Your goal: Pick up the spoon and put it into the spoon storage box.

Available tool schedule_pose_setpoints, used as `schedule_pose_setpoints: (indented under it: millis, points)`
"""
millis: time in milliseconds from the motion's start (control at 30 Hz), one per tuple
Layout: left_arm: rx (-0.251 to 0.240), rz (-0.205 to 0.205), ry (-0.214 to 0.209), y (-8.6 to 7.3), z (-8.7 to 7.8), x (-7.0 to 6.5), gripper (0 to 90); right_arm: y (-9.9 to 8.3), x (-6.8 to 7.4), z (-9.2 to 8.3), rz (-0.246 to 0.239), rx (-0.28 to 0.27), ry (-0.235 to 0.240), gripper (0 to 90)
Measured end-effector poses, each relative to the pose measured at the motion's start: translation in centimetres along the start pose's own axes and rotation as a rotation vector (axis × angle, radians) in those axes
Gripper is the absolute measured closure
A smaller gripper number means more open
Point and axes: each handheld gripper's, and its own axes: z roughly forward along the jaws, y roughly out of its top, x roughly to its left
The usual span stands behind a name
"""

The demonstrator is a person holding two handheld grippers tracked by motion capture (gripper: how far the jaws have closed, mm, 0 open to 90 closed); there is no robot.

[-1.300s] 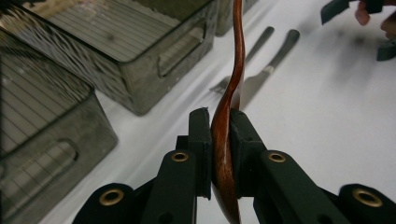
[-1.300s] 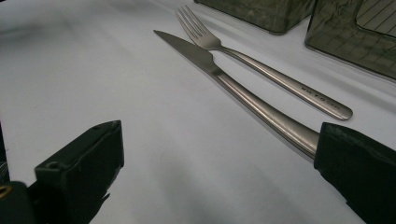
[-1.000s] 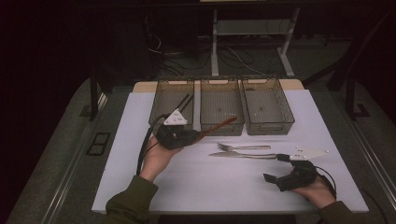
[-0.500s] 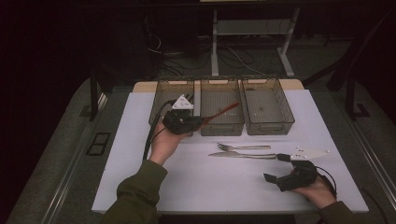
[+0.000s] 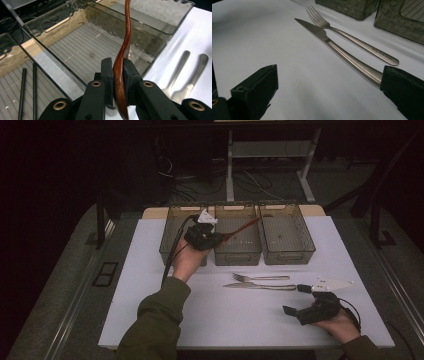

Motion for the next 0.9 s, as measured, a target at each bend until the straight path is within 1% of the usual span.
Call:
schedule_pose_setpoints:
  millis: [167, 233, 300, 333, 500, 567, 633, 667, 733, 900]
  points:
    - [0.018, -0.021, 0.023, 0.7, 1.3, 0.4, 80.1, 0.0, 0.0, 0.0, 0.001, 0.000, 0.002, 0.9]
    - [0.024, -0.032, 0.037, 0.9, 2.0, 0.6, 80.1, 0.0, 0.0, -0.1, 0.002, -0.002, 0.000, 1.0]
    - [0.039, -0.043, 0.047, 1.0, 2.7, 0.8, 80.1, 0.0, 0.0, -0.1, 0.000, -0.003, 0.002, 0.9]
    - [0.051, -0.039, 0.052, 1.0, 3.0, 1.0, 80.1, 0.0, 0.0, -0.1, 0.000, -0.003, 0.002, 0.9]
    - [0.090, -0.080, 0.076, 1.0, 4.6, 1.6, 80.1, 0.0, 0.0, -0.1, -0.001, -0.002, 0.004, 0.9]
    - [0.107, -0.089, 0.082, 0.9, 5.1, 1.7, 80.0, 0.0, 0.0, -0.1, 0.000, -0.004, 0.003, 0.9]
    - [0.125, -0.094, 0.090, 0.8, 5.5, 1.8, 80.0, 0.0, -0.1, -0.1, 0.000, -0.006, 0.004, 0.9]
    - [0.127, -0.102, 0.090, 0.7, 5.7, 1.8, 80.0, 0.0, -0.1, -0.2, 0.000, -0.007, 0.004, 0.9]
    - [0.143, -0.118, 0.105, 0.6, 6.1, 1.7, 79.9, 0.0, -0.1, -0.2, 0.000, -0.008, 0.005, 0.9]
    - [0.166, -0.110, 0.088, 0.3, 6.7, 1.5, 79.7, 0.0, 0.0, -0.2, 0.000, -0.007, 0.005, 0.9]
